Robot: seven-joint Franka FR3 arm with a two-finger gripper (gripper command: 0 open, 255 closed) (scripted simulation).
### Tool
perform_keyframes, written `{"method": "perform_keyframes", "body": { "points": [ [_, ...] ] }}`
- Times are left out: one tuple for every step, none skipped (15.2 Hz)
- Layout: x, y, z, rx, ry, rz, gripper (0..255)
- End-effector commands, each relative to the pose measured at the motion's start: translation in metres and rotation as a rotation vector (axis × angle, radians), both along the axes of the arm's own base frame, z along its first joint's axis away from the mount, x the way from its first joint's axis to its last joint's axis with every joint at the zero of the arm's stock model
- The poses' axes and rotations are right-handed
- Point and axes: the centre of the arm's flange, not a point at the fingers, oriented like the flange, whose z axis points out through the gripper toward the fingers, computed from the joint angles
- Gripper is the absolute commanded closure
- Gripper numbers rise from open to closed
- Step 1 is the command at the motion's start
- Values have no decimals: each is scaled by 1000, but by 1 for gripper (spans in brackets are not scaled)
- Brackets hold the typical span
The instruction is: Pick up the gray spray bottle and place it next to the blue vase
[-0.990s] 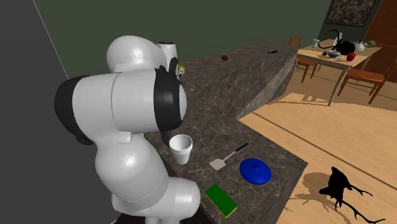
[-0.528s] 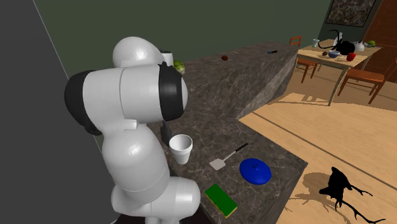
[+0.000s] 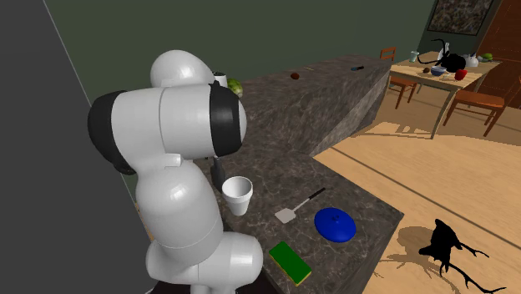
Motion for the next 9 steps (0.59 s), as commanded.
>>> {"method": "perform_keyframes", "body": {
  "points": [
    [0, 0, 0, 0, 0, 0, 0],
    [0, 0, 0, 0, 0, 0, 0],
    [0, 0, 0, 0, 0, 0, 255],
    [0, 0, 0, 0, 0, 0, 255],
    [0, 0, 0, 0, 0, 0, 255],
    [0, 0, 0, 0, 0, 0, 255],
    [0, 0, 0, 0, 0, 0, 255],
    [0, 0, 0, 0, 0, 0, 255],
    [0, 0, 0, 0, 0, 0, 255]
  ]
}}
